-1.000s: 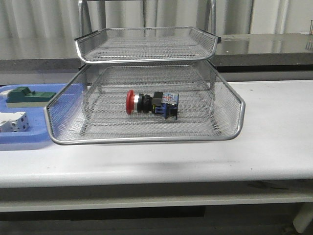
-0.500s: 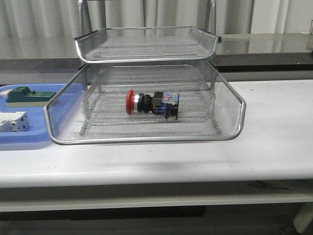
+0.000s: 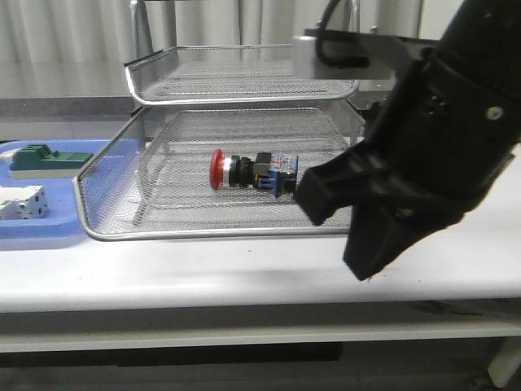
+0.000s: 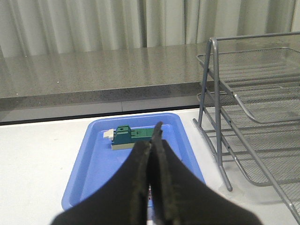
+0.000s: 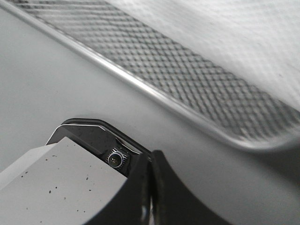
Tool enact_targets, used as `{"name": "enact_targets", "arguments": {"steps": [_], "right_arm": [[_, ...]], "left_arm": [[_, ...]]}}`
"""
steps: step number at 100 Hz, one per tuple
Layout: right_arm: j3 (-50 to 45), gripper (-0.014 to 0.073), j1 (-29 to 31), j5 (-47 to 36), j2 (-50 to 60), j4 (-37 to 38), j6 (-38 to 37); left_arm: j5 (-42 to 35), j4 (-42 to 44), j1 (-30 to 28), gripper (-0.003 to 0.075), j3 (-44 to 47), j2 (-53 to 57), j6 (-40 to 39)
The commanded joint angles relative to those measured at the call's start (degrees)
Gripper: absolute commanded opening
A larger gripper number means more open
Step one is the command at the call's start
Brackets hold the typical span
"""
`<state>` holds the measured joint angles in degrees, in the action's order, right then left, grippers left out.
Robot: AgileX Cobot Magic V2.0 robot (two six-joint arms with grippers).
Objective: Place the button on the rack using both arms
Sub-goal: 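Push the middle mesh tray back into the rack with the right gripper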
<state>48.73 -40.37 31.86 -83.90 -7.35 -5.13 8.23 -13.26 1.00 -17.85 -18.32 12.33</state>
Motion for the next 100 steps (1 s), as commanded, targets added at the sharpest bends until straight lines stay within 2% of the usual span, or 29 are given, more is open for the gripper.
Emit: {"name": "enact_targets", "arguments": {"steps": [1,15,53,100], "right_arm": [[2.80,-0.0065,-1.64,-3.17,-0.83,0.42,0.87],[4.55,-0.0065,-3.44,-4.89,-4.53,2.79,0.87],[10.47,-0.0065,-3.15,-7.69,-10.89,12.58,0.87],[21.88,-0.0065,6.89,-10.18,-19.40,18.49,0.87]], "left_arm": [[-4.74,-0.69,-0.10,-0.0020,-1.72,-0.42,-0.60],[-4.74,-0.69,-0.10,-0.0020,-1.72,-0.42,-0.60],[-4.74,-0.69,-0.10,-0.0020,-1.72,-0.42,-0.60],[-4.74,-0.69,-0.10,-0.0020,-1.72,-0.53,-0.60]]}}
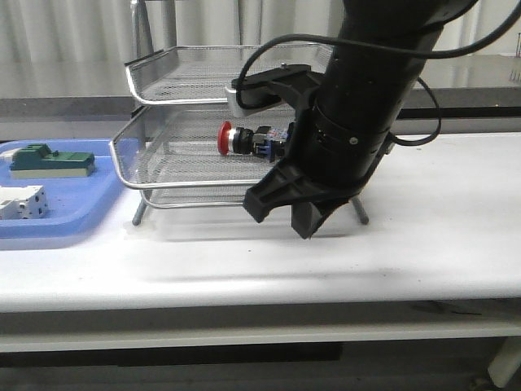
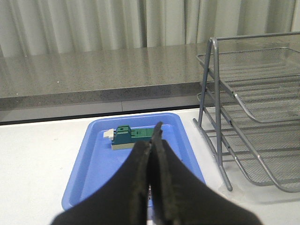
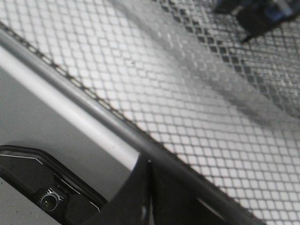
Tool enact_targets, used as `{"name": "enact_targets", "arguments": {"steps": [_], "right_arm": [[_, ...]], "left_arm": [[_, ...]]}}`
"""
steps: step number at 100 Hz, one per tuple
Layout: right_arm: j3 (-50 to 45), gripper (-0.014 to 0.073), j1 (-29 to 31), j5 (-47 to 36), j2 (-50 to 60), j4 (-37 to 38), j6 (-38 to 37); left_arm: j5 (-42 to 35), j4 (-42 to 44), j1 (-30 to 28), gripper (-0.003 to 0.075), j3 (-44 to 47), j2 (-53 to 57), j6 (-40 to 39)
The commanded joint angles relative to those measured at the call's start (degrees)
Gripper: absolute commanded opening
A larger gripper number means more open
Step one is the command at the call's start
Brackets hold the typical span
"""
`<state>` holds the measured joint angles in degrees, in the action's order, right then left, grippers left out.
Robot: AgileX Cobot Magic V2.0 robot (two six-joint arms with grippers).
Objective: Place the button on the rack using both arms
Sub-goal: 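Push the middle mesh tray back into the rack with the right gripper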
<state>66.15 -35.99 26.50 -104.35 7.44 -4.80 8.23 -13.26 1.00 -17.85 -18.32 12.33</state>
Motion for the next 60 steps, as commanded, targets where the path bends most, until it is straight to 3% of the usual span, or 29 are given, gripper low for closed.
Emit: {"name": "enact_targets", "arguments": {"steps": [1,27,60], "right_arm": [[4.90,-0.0065,2.66,-4.83,0.67,3.76,0.55],[10.88,-0.0065,5.99,-4.90,-2.02,4.83,0.55],[11.61,-0.0065,5.67,-0.20,-1.35,2.99,0.50]], "left_arm": [[-4.74,-0.69,-0.10,-0.0020,-1.72,-0.53,-0.60],[-4.74,-0.69,-0.10,-0.0020,-1.72,-0.53,-0.60],[-4.74,-0.69,-0.10,-0.0020,-1.72,-0.53,-0.60]]}}
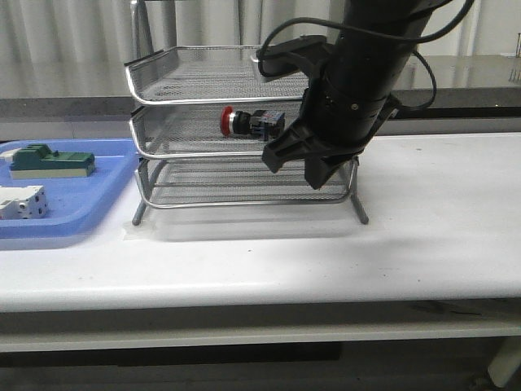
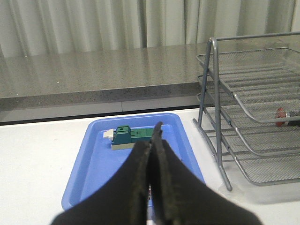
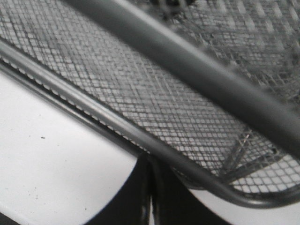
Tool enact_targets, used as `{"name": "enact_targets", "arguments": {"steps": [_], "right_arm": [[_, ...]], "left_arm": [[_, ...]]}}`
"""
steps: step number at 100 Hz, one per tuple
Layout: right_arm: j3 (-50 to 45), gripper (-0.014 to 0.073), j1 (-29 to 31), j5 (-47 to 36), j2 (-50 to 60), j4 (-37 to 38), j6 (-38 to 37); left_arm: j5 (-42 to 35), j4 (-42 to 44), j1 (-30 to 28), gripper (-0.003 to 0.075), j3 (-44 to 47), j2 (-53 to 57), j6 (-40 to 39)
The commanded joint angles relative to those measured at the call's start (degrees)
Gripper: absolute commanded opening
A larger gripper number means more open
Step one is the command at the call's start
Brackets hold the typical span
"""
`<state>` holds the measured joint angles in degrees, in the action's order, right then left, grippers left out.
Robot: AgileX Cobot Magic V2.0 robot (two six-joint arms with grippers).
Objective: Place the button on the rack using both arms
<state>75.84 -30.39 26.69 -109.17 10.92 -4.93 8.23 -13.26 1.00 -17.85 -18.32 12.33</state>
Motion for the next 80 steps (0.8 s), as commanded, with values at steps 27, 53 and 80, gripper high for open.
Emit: {"name": "enact_targets", "arguments": {"steps": [27,53,80], "right_arm": [[-1.23,-0.0065,-0.29,3.90,8.53,-2.41,0.45],[-10.93,-0.0065,2.00,2.22,19.99,-2.41,-0.43],[-19.58,-0.0065,9.06,0.83,36.87,-2.26,-2.15]], "left_arm": [[-4.74,-0.69,-0.10,-0.0020,-1.72,-0.53,-0.60],[-4.74,-0.69,-0.10,-0.0020,-1.72,-0.53,-0.60],[-4.74,-0.69,-0.10,-0.0020,-1.72,-0.53,-0.60]]}}
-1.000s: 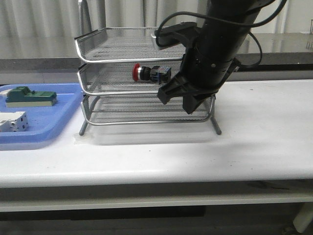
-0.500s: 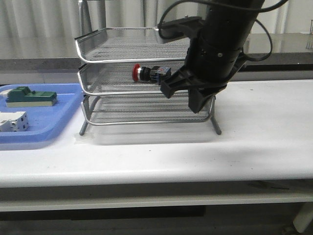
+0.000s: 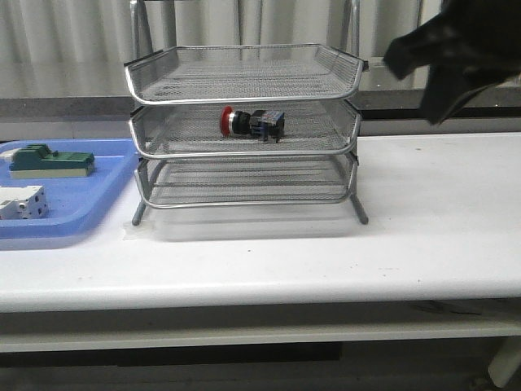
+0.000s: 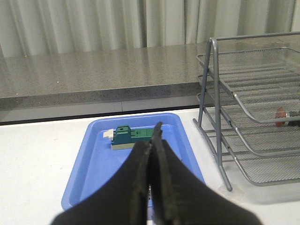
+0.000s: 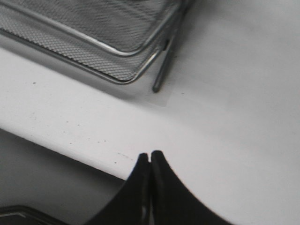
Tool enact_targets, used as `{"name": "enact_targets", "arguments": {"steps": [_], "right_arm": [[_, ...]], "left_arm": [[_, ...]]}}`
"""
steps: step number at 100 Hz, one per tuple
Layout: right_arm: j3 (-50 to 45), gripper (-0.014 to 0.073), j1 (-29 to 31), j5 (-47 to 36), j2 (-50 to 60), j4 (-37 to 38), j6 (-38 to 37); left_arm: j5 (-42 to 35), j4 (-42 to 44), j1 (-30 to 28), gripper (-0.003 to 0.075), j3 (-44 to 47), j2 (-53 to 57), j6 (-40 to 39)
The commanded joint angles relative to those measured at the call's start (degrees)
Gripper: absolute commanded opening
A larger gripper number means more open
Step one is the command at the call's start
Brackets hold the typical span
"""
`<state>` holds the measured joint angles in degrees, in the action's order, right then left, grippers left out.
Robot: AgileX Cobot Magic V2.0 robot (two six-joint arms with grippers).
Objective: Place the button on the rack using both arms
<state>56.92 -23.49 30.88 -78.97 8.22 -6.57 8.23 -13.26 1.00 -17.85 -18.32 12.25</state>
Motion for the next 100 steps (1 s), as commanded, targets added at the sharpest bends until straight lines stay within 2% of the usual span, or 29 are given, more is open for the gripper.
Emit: {"name": "enact_targets", "arguments": {"steps": [1,32,53,77,100], "right_arm": [[-1.09,-0.0065,2.34,-3.41,7.13,0.47,-0.51],[-10.79,-0.0065,11.62,-3.04,28.95,0.94,-0.88],[-15.76,-0.0065,13.43,0.46,40.26,0.94,-0.93],[-17.08,-0.0065,13.43,3.68,47.14,0.89,-0.93],[-17.12,-0.0065,13.43,3.91,47.53,0.89,-0.93]], "left_arm": [[-4.74,-0.69,-0.10,-0.0020,-1.72,-0.53,-0.52],[-4.74,-0.69,-0.10,-0.0020,-1.72,-0.53,-0.52],[-4.74,-0.69,-0.10,-0.0020,-1.72,-0.53,-0.52],[-4.74,-0.69,-0.10,-0.0020,-1.72,-0.53,-0.52],[-4.74,-0.69,-0.10,-0.0020,-1.72,-0.53,-0.52]]}}
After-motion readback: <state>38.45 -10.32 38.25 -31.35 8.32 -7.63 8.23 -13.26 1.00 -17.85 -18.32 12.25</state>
